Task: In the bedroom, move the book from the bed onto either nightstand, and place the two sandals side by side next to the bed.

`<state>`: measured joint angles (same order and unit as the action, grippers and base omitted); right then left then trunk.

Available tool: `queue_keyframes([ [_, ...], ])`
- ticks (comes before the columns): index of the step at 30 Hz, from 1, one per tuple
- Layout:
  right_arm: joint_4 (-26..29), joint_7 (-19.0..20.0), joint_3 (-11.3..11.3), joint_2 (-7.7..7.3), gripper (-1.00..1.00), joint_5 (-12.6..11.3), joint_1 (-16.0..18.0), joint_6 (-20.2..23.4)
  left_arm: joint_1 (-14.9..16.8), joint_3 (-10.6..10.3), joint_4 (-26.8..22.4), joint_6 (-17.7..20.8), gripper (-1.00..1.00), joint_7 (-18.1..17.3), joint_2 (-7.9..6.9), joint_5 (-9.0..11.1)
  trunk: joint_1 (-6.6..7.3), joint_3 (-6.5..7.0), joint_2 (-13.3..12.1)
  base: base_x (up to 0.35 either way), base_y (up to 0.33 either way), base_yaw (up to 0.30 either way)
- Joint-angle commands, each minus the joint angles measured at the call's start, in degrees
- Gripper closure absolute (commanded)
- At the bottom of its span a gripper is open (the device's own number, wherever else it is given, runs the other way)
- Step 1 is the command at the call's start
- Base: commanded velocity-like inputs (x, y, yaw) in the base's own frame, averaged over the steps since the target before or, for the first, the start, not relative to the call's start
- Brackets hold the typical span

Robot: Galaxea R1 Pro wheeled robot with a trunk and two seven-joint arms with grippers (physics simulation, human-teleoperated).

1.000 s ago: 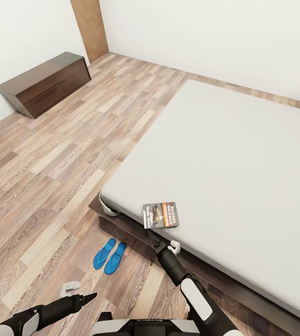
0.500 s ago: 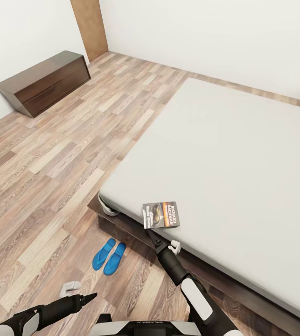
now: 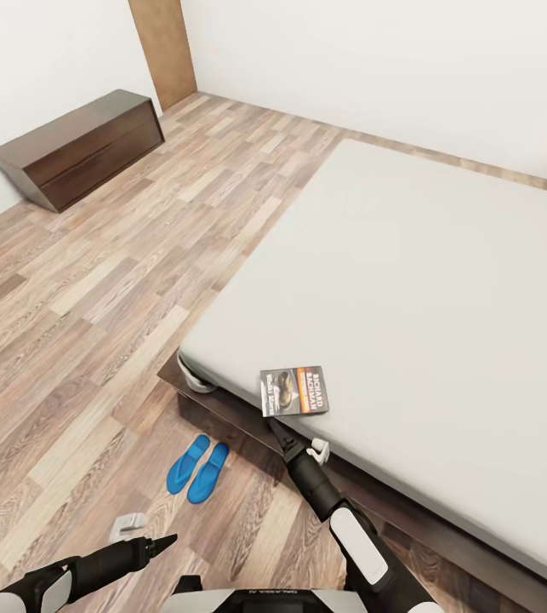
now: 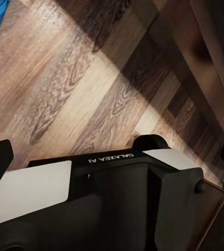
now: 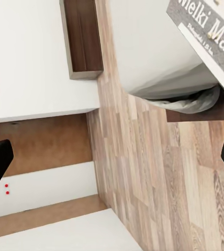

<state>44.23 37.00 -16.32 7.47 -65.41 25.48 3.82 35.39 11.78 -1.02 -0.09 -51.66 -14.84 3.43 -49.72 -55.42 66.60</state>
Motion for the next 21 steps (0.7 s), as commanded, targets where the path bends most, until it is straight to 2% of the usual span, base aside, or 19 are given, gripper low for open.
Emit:
queue_keyframes([
  [1,-0.02,0.18,-0.03,0.0,-1.0,-0.6,0.02,0.4,0.03,-0.18,0.06,0.0,-1.0,-0.18,-0.01,0.35,-0.23,-0.21,0.44,0.0,0.0,0.0],
  [21,-0.1,0.18,-0.03,0.0,-1.0,-0.6,0.03,0.4,0.03,-0.18,0.06,0.0,-1.0,-0.2,-0.01,0.35,-4.62,-3.8,8.46,0.0,0.0,0.0],
])
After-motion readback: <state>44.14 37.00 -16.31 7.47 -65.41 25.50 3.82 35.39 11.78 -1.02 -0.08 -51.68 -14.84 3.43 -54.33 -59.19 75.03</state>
